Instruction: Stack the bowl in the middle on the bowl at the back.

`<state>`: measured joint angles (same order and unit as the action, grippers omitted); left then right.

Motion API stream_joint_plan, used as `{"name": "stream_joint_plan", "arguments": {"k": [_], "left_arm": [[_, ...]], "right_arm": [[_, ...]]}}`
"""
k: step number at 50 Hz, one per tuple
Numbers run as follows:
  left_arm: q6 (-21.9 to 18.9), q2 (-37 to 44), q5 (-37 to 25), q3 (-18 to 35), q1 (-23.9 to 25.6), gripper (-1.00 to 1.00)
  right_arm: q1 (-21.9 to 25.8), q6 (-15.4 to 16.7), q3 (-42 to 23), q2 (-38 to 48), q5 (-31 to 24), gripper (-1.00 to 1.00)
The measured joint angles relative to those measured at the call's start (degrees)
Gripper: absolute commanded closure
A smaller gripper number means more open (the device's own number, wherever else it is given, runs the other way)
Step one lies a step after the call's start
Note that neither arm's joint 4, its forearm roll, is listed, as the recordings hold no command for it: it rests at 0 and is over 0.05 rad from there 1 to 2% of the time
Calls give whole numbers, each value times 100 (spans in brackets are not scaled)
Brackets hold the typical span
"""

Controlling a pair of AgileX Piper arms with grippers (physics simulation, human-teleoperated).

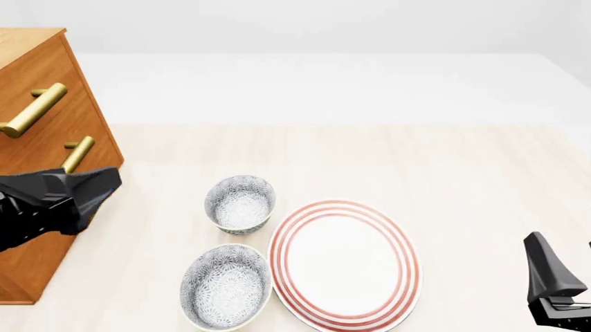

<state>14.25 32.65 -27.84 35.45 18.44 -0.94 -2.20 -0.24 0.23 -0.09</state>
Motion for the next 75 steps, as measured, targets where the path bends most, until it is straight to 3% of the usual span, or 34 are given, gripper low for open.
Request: {"name": "stream_joint_plan", "arguments": {"k": [15, 27, 44, 75], "left_arm": [[761, 1000, -549, 551, 744, -100], [1125, 1411, -574, 396, 1093, -100], [1083, 1853, -185, -162, 1005, -100], [1009, 3013, 1319, -1104, 870, -100]], "right_arm": [[7, -6, 0, 3, 5, -100], [25, 7, -9, -1, 2, -100], [38, 9, -12, 5, 6, -100], [55, 18, -25, 6, -1, -100]]}}
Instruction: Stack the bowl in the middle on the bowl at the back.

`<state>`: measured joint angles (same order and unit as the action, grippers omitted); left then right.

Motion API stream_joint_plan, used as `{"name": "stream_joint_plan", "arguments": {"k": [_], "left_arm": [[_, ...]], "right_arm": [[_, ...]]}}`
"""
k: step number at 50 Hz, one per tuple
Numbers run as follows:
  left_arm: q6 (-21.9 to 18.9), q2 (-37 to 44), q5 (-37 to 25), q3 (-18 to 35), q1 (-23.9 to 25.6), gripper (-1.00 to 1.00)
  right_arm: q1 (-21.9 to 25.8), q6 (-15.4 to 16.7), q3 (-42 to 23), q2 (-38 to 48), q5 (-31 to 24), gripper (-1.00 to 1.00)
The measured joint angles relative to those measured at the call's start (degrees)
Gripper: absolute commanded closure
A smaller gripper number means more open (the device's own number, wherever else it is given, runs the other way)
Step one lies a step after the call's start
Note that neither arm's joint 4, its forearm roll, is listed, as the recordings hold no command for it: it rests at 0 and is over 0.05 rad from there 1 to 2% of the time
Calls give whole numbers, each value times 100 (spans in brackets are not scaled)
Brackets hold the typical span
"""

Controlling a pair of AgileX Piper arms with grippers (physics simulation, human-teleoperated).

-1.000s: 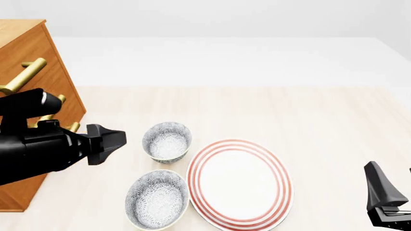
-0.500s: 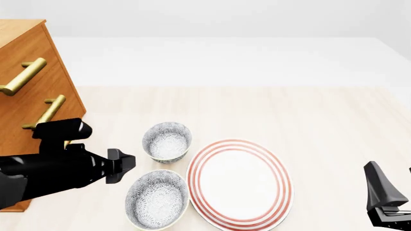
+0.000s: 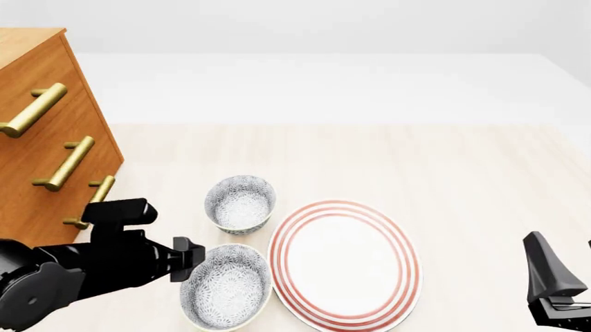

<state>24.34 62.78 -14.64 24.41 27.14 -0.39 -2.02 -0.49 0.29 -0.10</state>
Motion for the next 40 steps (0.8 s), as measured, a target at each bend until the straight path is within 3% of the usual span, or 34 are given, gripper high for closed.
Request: {"name": "stream_joint_plan", "arguments": {"k": [40], "left_arm": [[189, 672, 1027, -664, 265, -100]], "right_arm": [[10, 16, -10, 0, -2, -100]]}}
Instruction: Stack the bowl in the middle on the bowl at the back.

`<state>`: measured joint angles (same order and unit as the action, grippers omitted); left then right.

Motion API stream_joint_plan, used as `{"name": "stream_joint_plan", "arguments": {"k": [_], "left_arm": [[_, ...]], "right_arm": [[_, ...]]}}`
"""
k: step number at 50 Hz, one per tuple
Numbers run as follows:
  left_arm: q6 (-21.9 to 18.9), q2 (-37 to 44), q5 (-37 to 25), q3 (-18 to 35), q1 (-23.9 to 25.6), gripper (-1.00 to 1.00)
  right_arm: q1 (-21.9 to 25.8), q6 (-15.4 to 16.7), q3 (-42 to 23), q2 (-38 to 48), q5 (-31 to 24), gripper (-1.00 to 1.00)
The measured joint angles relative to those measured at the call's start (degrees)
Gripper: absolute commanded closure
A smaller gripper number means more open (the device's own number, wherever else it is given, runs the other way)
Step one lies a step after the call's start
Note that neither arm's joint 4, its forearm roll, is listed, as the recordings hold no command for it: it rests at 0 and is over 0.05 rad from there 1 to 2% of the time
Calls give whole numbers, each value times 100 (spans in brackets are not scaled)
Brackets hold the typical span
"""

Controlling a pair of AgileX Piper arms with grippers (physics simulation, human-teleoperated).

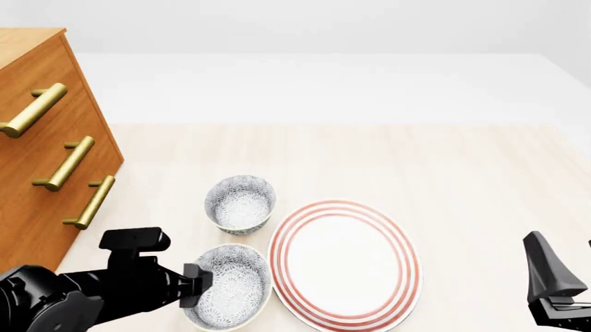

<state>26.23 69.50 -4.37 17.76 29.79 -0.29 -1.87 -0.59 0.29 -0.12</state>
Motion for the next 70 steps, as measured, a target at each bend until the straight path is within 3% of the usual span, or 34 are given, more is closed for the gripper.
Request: {"name": "stream_joint_plan", "arguments": {"k": [15, 16, 39, 70], "left_arm": [[83, 105, 161, -71, 201, -100], [85, 106, 161, -70, 208, 100], [-18, -122, -136, 49, 129, 100], [86, -1918, -2360, 1103, 385, 100]], "right_arm": [[3, 8, -4, -6, -5, -100], [3, 8, -4, -7, -5, -100], [-1, 10, -6, -10, -7, -100], [2, 34, -7, -17, -5, -100]]}}
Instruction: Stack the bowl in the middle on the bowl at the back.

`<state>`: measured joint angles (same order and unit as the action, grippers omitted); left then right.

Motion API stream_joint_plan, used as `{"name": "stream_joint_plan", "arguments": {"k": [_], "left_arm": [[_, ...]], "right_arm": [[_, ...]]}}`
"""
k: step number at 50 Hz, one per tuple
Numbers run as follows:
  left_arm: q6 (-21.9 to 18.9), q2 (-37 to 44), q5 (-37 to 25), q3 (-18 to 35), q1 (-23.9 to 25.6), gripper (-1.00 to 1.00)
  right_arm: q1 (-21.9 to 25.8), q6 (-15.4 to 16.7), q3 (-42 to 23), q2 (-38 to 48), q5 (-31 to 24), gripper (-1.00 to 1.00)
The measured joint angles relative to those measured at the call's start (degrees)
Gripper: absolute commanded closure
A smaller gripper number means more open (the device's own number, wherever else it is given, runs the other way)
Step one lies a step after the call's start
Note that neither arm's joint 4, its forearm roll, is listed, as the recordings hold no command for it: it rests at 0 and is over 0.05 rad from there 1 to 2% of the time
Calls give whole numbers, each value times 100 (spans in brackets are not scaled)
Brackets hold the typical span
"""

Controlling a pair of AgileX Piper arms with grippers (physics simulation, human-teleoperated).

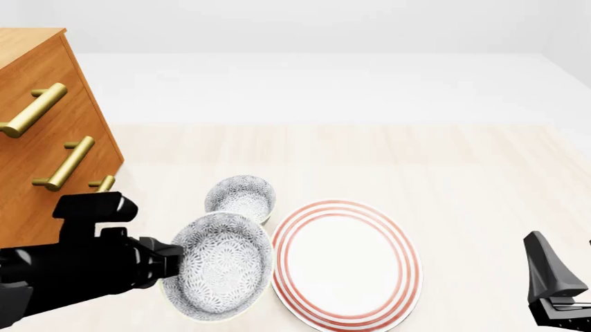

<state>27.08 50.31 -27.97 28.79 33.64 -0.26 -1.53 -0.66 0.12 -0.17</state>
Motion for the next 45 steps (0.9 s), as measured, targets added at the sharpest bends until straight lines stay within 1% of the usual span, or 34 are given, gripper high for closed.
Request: {"name": "stream_joint_plan", "arguments": {"k": [18, 28, 37, 45], "left_arm": [[122, -834, -1416, 911, 648, 100], [174, -1117, -2014, 1302, 1040, 100], [309, -1322, -2319, 1406, 1433, 100], [464, -1529, -2427, 1271, 1733, 100]], "right_arm": [[6, 11, 3, -4, -1, -100], [1, 6, 4, -4, -2, -100], [11, 20, -2, -6, -5, -100], [14, 28, -5, -6, -6, -100]]}}
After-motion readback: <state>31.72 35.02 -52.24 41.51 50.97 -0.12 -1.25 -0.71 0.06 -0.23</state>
